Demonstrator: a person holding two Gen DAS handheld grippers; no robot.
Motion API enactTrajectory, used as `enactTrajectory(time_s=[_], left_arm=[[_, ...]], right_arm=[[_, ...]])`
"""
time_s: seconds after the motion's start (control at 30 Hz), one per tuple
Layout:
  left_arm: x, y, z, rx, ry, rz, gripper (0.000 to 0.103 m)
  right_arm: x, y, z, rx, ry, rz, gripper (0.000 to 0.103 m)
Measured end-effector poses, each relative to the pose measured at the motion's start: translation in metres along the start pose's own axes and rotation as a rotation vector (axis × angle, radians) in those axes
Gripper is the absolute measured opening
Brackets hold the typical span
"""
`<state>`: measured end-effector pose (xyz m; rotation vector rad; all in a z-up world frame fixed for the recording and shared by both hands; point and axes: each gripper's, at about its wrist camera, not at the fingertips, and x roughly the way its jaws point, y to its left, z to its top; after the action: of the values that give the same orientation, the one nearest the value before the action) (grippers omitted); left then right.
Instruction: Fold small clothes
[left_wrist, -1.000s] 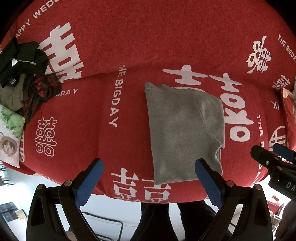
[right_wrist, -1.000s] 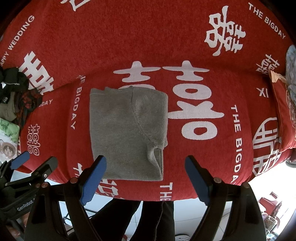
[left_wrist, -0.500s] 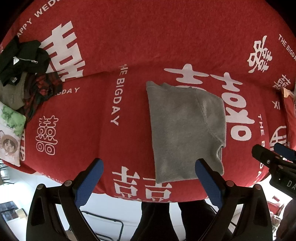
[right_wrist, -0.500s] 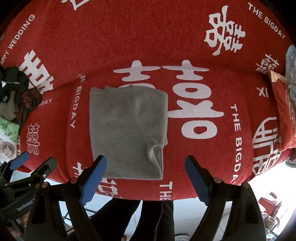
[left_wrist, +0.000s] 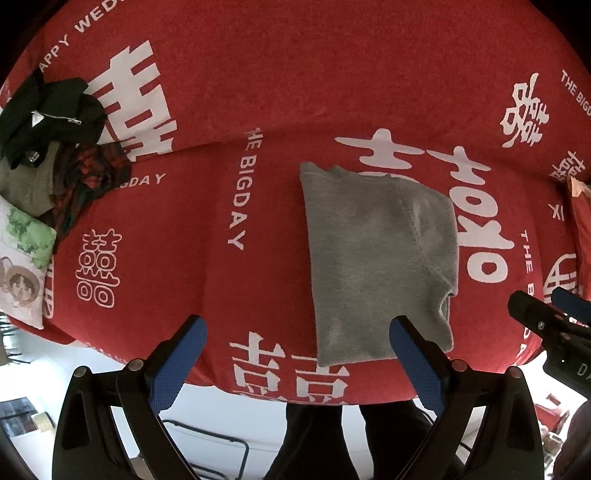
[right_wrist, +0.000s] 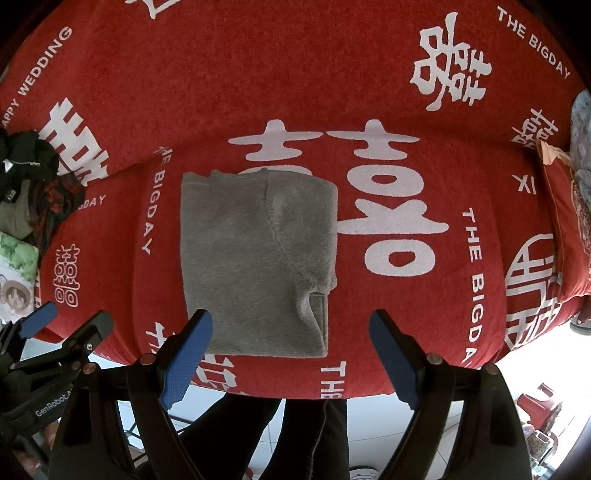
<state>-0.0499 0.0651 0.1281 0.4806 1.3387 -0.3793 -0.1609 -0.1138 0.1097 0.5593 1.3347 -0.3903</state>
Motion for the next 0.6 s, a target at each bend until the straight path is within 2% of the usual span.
enactTrajectory(time_s=[0.6], left_arm=[[0.0014, -0.0013, 0.0023, -0.012, -0.007, -0.014, 0.099]], right_arm=[[0.0017, 0.0060, 0.0006, -0.003, 0.004, -0.001, 0.089]])
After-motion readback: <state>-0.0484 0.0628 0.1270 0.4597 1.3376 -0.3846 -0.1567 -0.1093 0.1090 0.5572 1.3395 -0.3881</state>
